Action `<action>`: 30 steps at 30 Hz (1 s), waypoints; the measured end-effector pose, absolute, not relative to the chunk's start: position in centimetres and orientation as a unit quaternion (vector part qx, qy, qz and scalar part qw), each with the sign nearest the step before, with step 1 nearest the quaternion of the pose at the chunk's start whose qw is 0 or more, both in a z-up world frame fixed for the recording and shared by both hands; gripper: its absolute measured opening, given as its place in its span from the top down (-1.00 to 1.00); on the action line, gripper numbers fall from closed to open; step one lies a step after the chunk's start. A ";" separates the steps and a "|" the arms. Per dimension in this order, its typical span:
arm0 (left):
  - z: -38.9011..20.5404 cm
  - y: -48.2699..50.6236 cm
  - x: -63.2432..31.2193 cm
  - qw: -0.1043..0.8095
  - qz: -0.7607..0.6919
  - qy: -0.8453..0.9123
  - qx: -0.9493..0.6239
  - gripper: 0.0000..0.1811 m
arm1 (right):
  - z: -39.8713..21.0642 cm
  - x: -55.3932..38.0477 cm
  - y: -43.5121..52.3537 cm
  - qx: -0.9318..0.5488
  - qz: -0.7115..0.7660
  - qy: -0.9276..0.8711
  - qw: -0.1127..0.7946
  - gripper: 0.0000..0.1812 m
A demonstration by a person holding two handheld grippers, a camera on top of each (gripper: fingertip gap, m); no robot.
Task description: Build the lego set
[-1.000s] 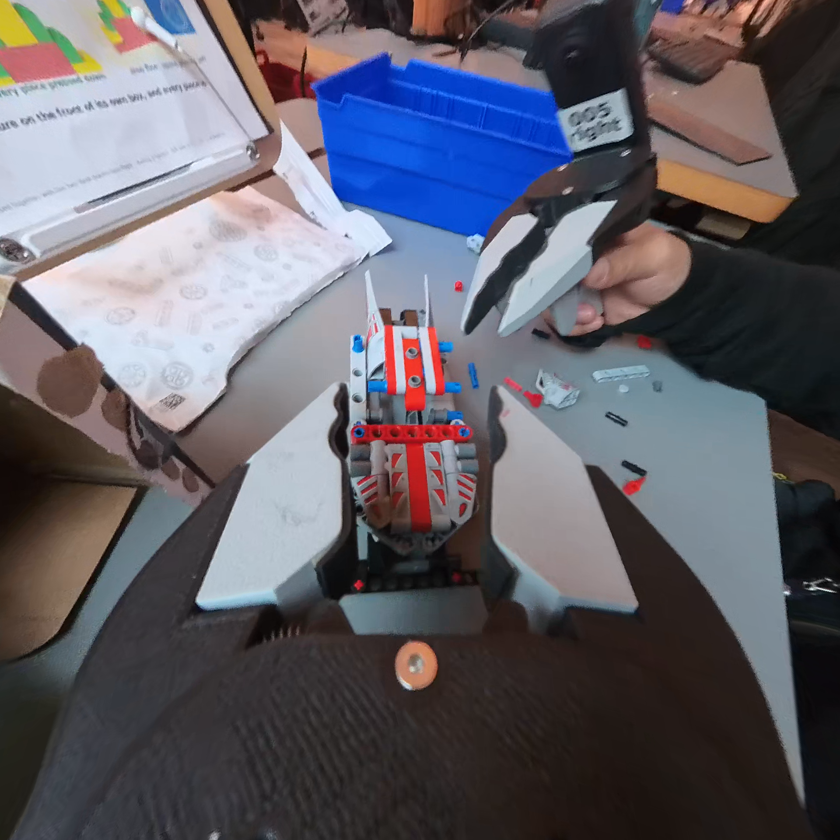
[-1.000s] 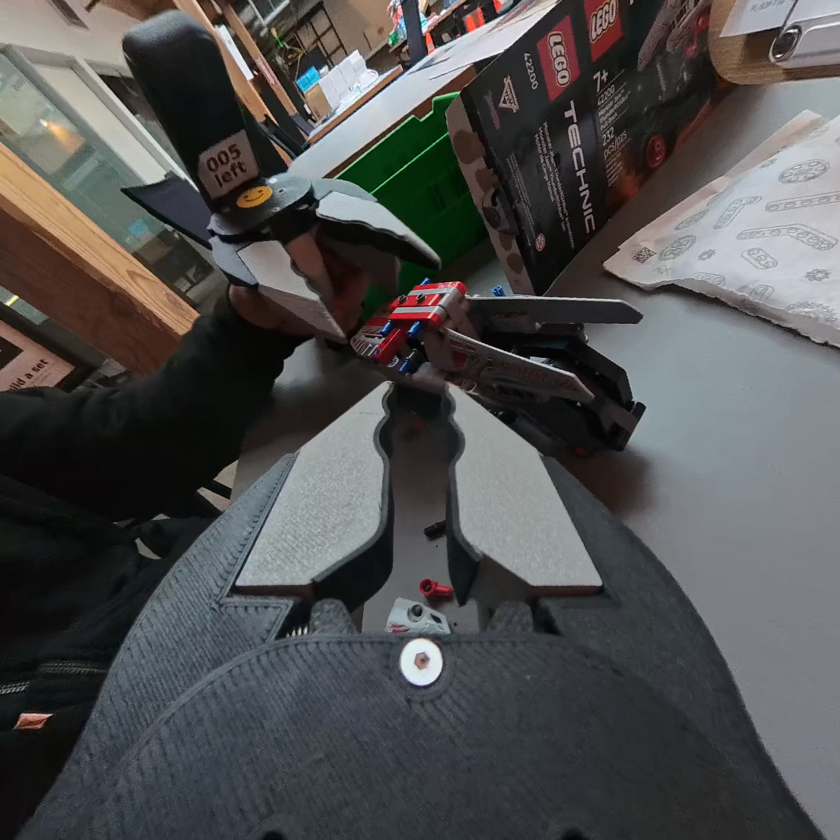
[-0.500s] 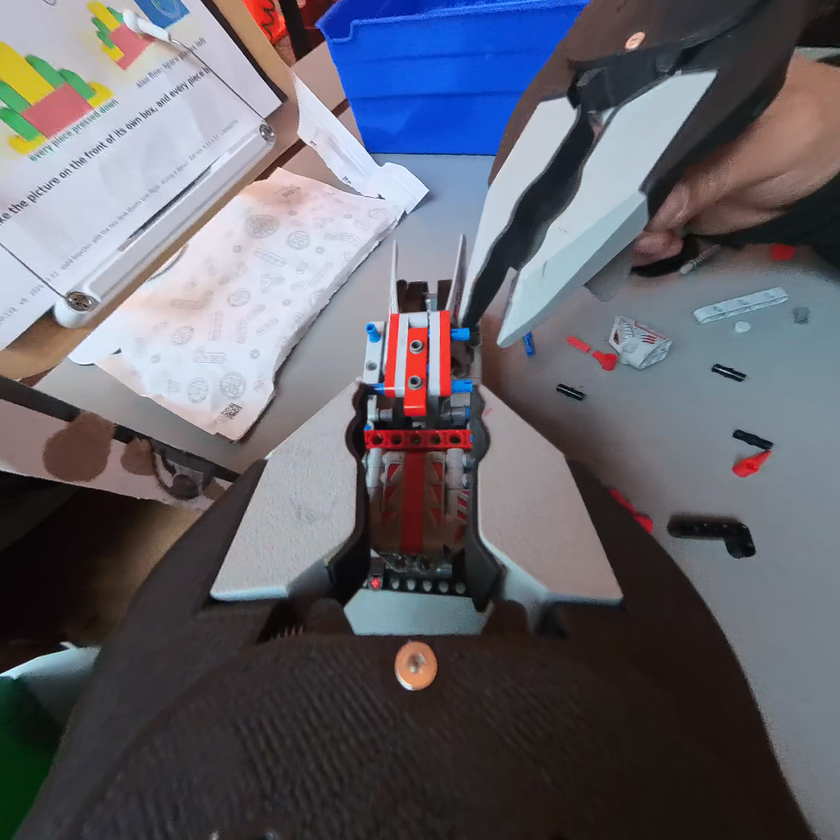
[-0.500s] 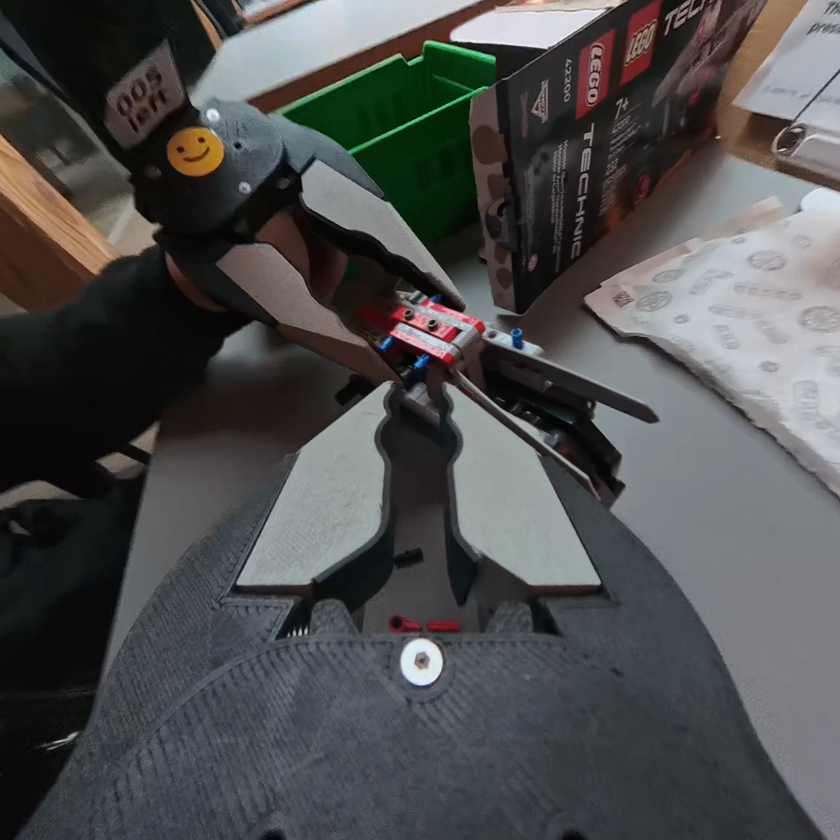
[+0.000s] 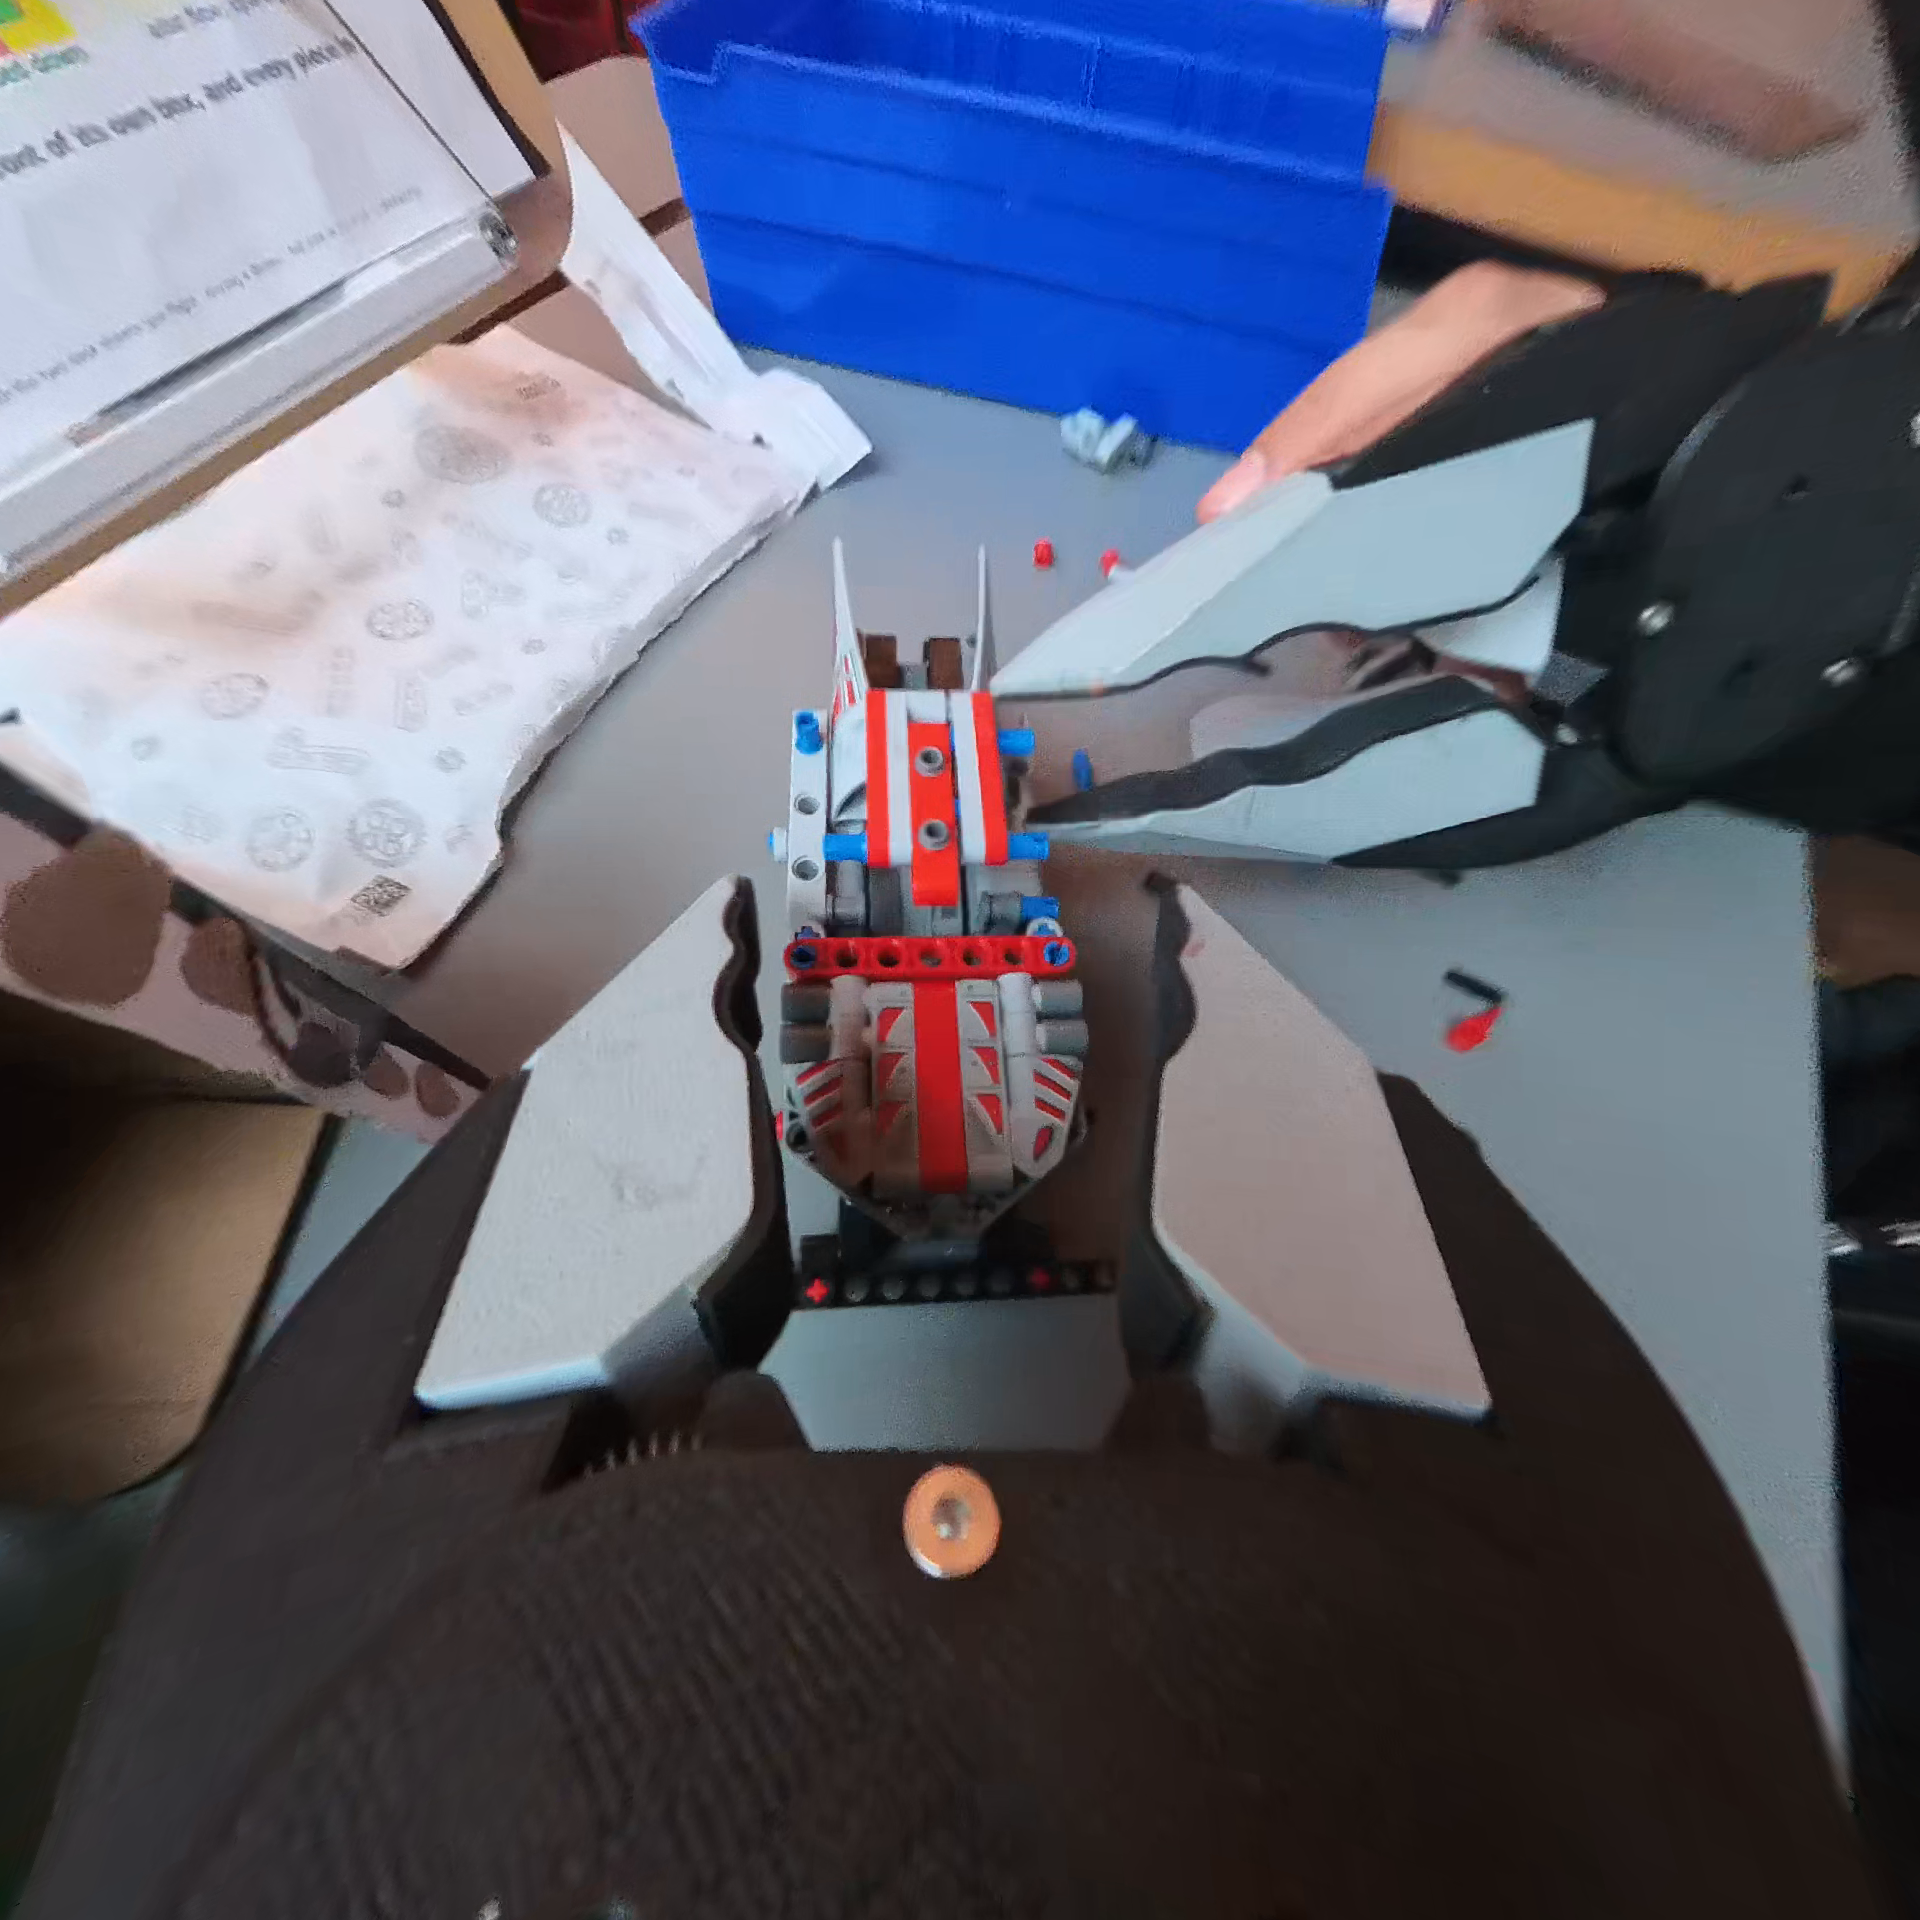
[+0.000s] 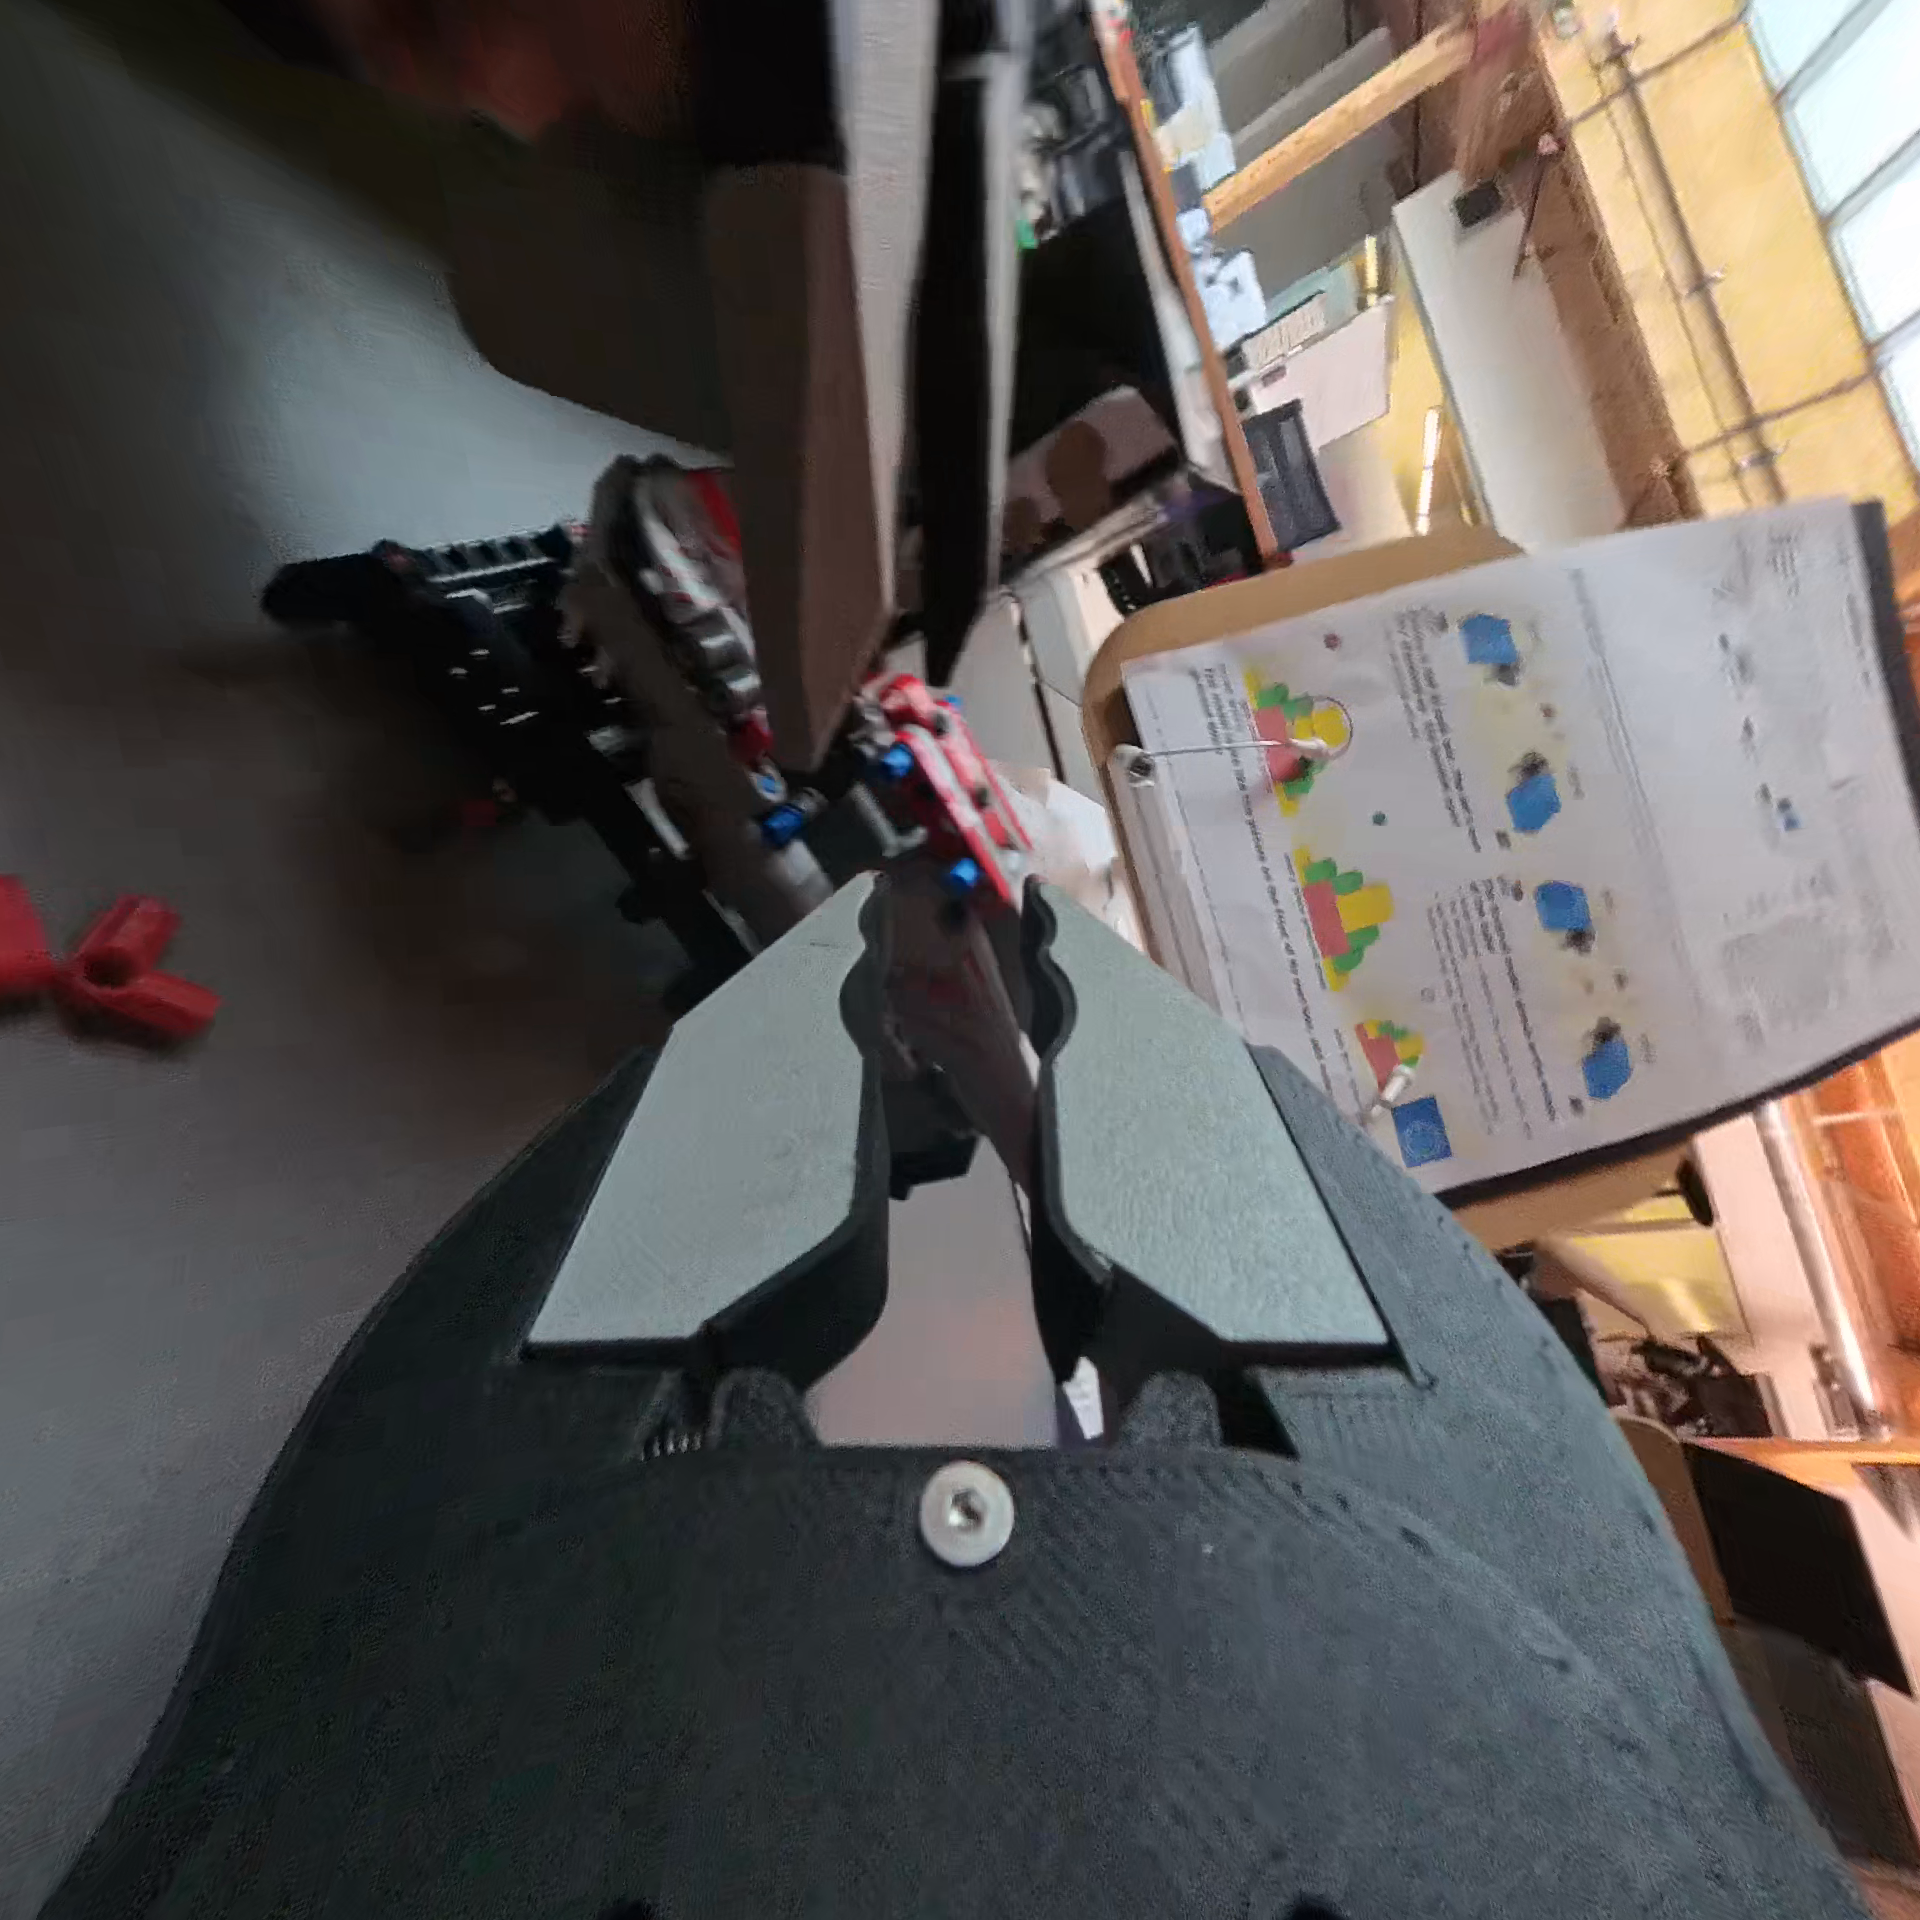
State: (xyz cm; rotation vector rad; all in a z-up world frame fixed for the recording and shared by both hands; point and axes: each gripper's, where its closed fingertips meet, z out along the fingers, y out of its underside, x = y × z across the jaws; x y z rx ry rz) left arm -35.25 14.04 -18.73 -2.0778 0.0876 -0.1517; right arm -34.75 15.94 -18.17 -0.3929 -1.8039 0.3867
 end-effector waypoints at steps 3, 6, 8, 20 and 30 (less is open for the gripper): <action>-20.8 14.2 -35.5 0.455 0.025 0.083 -0.886 0.18 | -18.0 -35.5 16.0 -0.145 0.123 -0.765 0.615 0.83; -21.3 14.8 -35.7 0.452 0.066 0.097 -0.884 0.24 | -17.7 -36.1 16.0 -0.105 0.082 -0.755 0.642 0.90; -21.2 14.8 -35.3 0.459 0.046 0.095 -0.882 0.27 | -18.1 -36.7 16.3 -0.090 0.055 -0.747 0.656 0.89; -16.2 13.0 -36.8 0.478 0.179 0.137 -0.849 0.38 | -17.8 -35.6 16.4 -0.038 0.087 -0.734 0.672 0.91; -17.4 16.1 -36.2 0.439 0.328 0.263 -0.794 0.70 | -17.5 -35.8 17.8 -0.139 0.244 -0.756 0.591 0.89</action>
